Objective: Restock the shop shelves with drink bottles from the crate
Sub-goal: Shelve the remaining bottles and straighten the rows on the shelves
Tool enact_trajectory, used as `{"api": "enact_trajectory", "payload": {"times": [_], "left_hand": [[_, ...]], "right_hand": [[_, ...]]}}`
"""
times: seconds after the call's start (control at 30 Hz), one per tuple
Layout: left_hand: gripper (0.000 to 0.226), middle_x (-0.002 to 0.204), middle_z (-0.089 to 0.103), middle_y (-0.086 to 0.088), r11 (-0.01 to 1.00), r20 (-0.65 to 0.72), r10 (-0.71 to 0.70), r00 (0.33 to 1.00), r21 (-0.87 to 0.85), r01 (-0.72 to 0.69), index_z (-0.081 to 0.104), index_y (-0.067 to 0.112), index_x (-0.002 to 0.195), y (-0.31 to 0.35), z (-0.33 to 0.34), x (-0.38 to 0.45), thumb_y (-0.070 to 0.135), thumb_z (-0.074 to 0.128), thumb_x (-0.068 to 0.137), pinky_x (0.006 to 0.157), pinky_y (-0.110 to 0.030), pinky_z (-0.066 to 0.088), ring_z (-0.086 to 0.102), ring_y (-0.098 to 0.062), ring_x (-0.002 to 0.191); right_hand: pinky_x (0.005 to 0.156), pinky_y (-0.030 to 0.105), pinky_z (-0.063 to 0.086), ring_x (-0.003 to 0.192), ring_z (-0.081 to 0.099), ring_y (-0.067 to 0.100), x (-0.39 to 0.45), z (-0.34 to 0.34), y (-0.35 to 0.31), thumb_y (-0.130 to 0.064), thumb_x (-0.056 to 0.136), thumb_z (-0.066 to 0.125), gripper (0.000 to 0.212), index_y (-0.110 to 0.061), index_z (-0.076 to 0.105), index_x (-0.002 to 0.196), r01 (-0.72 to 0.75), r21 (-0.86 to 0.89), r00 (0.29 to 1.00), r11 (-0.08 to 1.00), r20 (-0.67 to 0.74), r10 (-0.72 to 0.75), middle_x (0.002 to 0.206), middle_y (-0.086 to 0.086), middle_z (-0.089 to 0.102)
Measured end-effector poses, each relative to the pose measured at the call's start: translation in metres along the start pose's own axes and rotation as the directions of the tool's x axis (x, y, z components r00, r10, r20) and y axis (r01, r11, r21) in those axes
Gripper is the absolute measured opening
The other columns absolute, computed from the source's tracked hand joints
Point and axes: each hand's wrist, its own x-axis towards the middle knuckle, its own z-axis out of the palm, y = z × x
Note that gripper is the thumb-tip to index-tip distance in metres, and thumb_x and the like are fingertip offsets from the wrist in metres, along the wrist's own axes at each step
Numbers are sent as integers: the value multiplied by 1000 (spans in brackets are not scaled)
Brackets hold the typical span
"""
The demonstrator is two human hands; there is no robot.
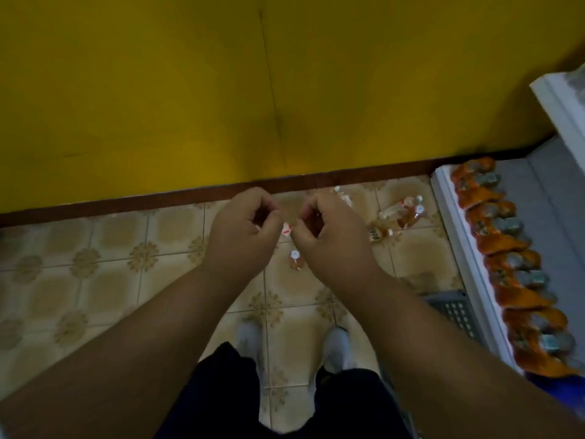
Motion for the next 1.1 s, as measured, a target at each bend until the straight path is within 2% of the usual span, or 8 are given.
{"api": "enact_trajectory", "payload": {"times": [0.17, 0.27, 0.4, 0.6, 0.8, 0.93, 1.03, 1.1], "left_hand": [[12, 75, 56, 14, 998, 74, -53, 996, 24, 51, 57, 25, 82, -110, 75, 34, 16, 59, 88, 63, -4, 37, 53, 8, 72], [15, 84, 57, 7, 988, 155, -142, 978, 74, 132, 60, 24, 90, -195, 127, 39, 9, 61, 94, 67, -4, 36, 52, 0, 76], [18, 103, 63, 3, 939, 212, -341, 916, 42, 341, 62, 27, 102, -300, 196, 27, 12, 53, 99, 83, -25, 47, 58, -9, 93], [19, 97, 68, 12, 849, 215, -510, 833, -31, 528, 63, 37, 93, -400, 259, 18, 36, 45, 88, 85, -38, 55, 65, -13, 93], [19, 98, 68, 13, 838, 248, -536, 807, 38, 544, 62, 40, 88, -463, 286, -3, 30, 45, 91, 91, -45, 55, 66, -15, 96], [26, 103, 68, 11, 822, 276, -565, 777, 108, 560, 59, 43, 89, -475, 286, 0, 23, 48, 99, 88, -35, 53, 66, -13, 99], [20, 114, 66, 9, 797, 264, -603, 752, 186, 574, 63, 36, 103, -463, 262, 11, 25, 47, 103, 77, -18, 43, 61, -8, 100], [22, 115, 63, 13, 784, 210, -619, 757, 221, 580, 63, 32, 116, -439, 235, 26, 32, 44, 106, 74, -18, 38, 58, -5, 98]], "right_hand": [[57, 35, 39, 69, 50, 20, 46, 81, 109, -13, 85, 66, 15, -15, 52, 84, -63, -34, 998, 997, -20, 63, 84, 0, 54], [59, 32, 36, 70, 49, 18, 58, 139, 198, -16, 83, 67, 21, -23, 48, 88, -148, -100, 989, 984, -30, 146, 94, -1, 53], [67, 30, 35, 83, 55, 21, 63, 222, 327, -32, 90, 68, 21, -18, 58, 102, -354, -246, 924, 902, 55, 377, 103, 4, 60], [89, 35, 47, 107, 59, 35, 94, 327, 458, -36, 89, 71, 47, -13, 52, 126, -476, -377, 812, 794, 159, 562, 129, 15, 47], [88, 41, 49, 106, 60, 38, 87, 383, 513, -22, 100, 55, 32, -16, 49, 130, -451, -490, 808, 747, 132, 574, 131, 17, 44], [89, 39, 48, 109, 60, 37, 100, 366, 512, -29, 100, 56, 34, -12, 52, 130, -412, -505, 820, 759, 157, 550, 129, 17, 48], [81, 28, 46, 104, 59, 28, 101, 327, 468, -29, 93, 67, 39, -14, 56, 128, -392, -378, 857, 839, 183, 482, 122, 13, 52], [74, 18, 43, 99, 57, 19, 99, 286, 413, -29, 86, 75, 39, -18, 61, 121, -400, -197, 882, 895, 181, 435, 114, 4, 54]]}}
